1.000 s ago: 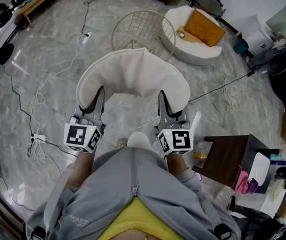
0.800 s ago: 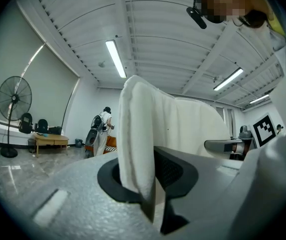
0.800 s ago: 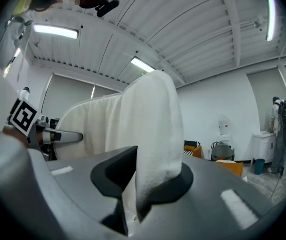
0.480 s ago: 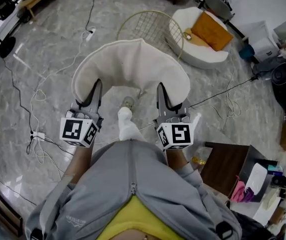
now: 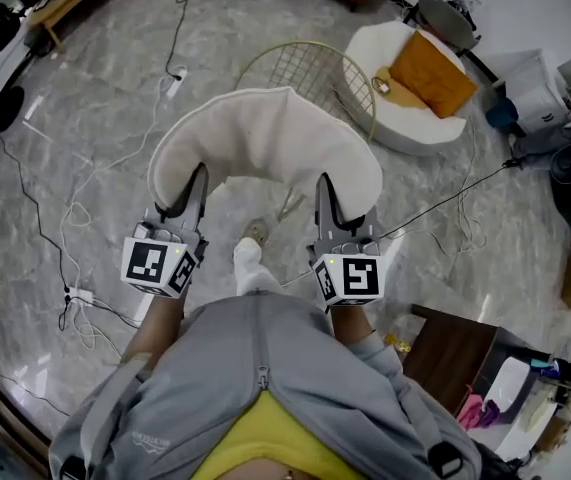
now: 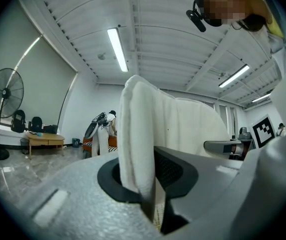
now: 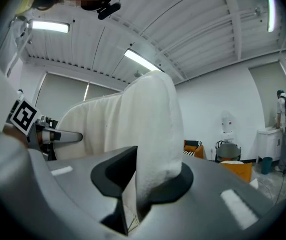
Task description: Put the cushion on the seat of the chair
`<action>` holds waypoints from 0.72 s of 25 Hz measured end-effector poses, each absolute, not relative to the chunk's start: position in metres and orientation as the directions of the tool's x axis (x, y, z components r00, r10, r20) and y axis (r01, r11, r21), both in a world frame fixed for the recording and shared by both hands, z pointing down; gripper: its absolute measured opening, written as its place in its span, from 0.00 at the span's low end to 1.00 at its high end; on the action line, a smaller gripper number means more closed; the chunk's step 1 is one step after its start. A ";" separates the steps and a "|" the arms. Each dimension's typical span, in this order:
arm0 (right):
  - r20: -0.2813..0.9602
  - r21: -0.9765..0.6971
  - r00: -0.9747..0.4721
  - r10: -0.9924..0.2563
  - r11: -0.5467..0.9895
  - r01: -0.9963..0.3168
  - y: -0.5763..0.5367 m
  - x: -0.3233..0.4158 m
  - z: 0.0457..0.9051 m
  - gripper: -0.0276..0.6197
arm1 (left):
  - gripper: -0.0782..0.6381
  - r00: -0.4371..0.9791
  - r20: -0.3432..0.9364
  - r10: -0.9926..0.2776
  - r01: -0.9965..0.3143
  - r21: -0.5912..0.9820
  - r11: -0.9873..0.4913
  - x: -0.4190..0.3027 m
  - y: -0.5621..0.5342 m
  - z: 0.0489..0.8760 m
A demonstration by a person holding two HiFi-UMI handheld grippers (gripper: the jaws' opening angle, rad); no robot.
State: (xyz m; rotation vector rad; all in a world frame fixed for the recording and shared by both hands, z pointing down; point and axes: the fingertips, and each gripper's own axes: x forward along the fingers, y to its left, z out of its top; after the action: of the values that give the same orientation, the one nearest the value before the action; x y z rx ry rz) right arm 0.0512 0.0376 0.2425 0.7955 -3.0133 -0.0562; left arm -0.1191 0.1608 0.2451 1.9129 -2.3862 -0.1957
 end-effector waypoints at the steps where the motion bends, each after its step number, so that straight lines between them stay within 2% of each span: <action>1: 0.019 0.038 -0.866 -0.499 0.866 -0.498 0.021 0.041 0.246 0.15 | 0.20 -0.211 -0.010 -0.977 -0.967 0.146 0.207 -0.131 0.143 0.248; 10: 0.057 0.017 -0.821 -0.569 0.822 -0.569 -0.117 -0.030 0.270 0.15 | 0.21 -0.105 0.061 -0.993 -0.983 0.145 0.113 -0.214 -0.015 0.270; 18: 0.115 -0.003 -0.756 -0.645 0.760 -0.649 -0.209 -0.037 0.298 0.15 | 0.21 0.008 0.119 -0.993 -0.985 0.170 0.013 -0.231 -0.127 0.299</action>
State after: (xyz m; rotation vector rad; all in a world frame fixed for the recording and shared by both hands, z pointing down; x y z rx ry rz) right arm -0.0367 -0.2087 0.2977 1.0498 -2.8461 0.0647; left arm -0.2314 -0.1273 0.2988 2.0722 -2.0780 -0.0539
